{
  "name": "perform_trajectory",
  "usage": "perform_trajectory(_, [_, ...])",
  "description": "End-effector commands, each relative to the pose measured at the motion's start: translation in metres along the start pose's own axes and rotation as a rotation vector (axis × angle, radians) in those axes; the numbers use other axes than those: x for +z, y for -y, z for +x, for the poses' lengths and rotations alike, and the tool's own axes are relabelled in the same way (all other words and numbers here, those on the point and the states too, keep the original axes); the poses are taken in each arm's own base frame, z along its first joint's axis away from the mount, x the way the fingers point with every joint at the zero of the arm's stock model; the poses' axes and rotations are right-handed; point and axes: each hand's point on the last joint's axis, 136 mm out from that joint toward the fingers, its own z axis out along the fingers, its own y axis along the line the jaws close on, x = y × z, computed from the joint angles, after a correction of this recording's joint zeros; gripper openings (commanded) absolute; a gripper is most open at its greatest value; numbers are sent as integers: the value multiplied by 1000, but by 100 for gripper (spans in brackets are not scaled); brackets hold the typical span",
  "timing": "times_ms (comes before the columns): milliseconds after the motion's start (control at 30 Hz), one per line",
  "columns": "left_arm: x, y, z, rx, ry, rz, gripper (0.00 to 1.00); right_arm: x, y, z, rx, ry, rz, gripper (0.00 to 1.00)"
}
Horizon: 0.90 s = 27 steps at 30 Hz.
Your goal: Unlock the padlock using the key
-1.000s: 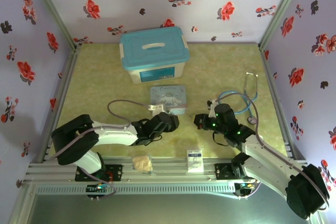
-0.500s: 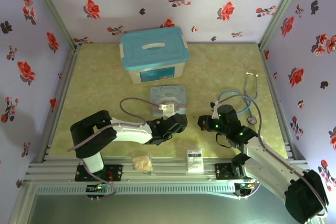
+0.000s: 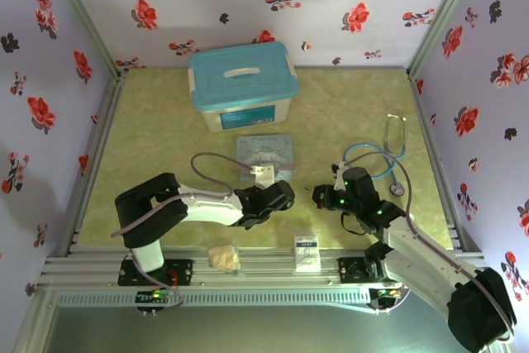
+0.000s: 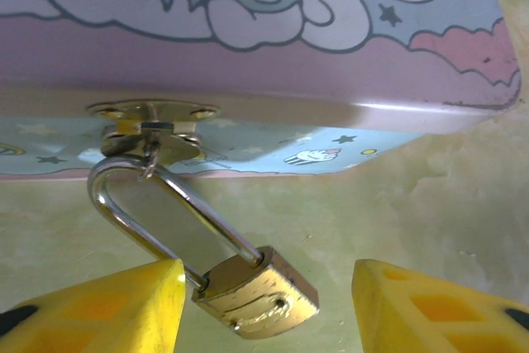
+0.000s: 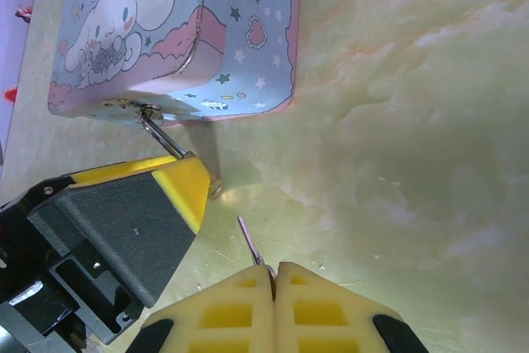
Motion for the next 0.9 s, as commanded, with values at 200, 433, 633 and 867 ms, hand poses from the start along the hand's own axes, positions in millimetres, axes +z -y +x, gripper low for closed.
perform_trajectory(200, [-11, -9, -4, 13, 25, -24, 57, 0, -2, -2, -17, 7, -20, 0])
perform_trajectory(433, [11, -9, 5, -39, 12, -22, 62, -1, -4, -2, -15, 4, -26, 0])
perform_trajectory(633, [23, -9, 6, -28, 9, -38, 63, -3, -2, 0, -13, 5, -26, 0])
perform_trajectory(867, [36, -12, 14, -2, -15, -80, 56, -3, -2, 0, -12, 8, -28, 0])
